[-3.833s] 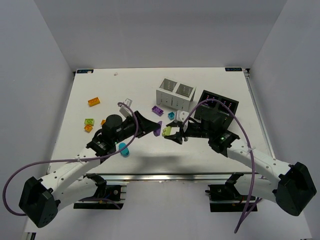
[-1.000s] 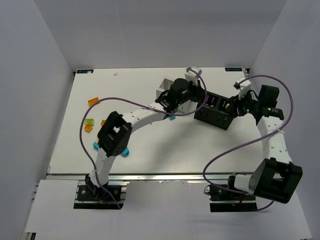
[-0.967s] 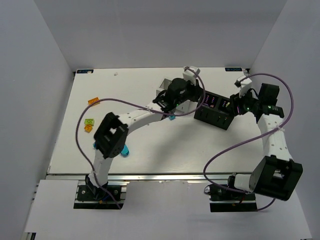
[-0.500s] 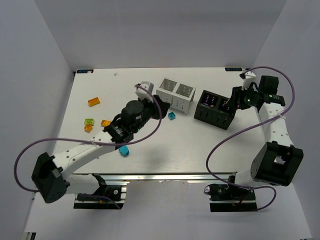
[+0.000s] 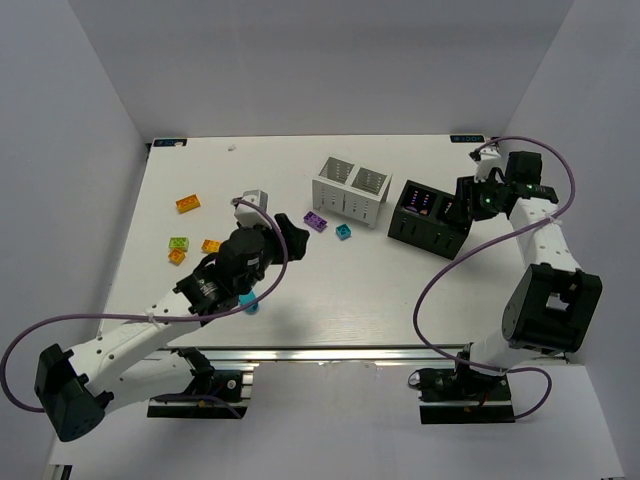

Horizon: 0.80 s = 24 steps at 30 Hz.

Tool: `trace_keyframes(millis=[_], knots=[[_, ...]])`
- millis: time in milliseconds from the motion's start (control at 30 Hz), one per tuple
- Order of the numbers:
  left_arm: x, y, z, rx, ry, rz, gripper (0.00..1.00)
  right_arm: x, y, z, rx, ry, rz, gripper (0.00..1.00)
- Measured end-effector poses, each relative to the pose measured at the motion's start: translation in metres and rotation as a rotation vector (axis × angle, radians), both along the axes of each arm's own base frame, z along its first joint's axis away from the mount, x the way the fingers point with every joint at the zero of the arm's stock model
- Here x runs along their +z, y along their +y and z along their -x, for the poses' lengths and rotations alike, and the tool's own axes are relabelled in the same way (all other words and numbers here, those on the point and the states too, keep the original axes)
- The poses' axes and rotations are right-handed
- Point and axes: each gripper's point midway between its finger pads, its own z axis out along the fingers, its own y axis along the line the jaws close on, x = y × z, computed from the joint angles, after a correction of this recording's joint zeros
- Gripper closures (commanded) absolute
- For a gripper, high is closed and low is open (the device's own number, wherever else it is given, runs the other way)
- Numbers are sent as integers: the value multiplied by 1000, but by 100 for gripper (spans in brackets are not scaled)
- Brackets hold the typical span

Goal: Sort the legos into containers by color

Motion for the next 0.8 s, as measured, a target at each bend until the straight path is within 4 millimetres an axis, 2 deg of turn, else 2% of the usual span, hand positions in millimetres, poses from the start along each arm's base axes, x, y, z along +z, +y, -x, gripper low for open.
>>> trace_keyframes(millis=[67,167,300,367,400,500,600,667,733,767,800], knots=[[-9,1,2,4,30,-16,25,-4,-1,-2,-2,11,3,44],[-21,3,4,8,71,-43,15,-8,-3,-3,-3,17,15,35],[-33,7,6,23,112,-65,13,-6,-5,-5,4,7,26,25],[-36,10,7,36,129,-75,11,-4,-5,-7,11,-5,33,23],[-38,11,7,42,139,-80,11,-2,-5,-8,16,-14,37,17],[-41,12,5,57,163,-90,11,6,-5,-12,40,-43,44,11],[-44,16,3,79,187,-90,14,22,0,-16,105,-100,48,11],[-46,22,-1,107,207,-83,18,36,10,-15,198,-170,46,11],[-50,30,-4,139,235,-67,35,52,25,-7,324,-262,32,11],[-52,35,-6,157,250,-57,46,61,34,0,393,-314,23,11],[-54,40,-8,175,268,-46,66,69,43,8,462,-363,15,17]])
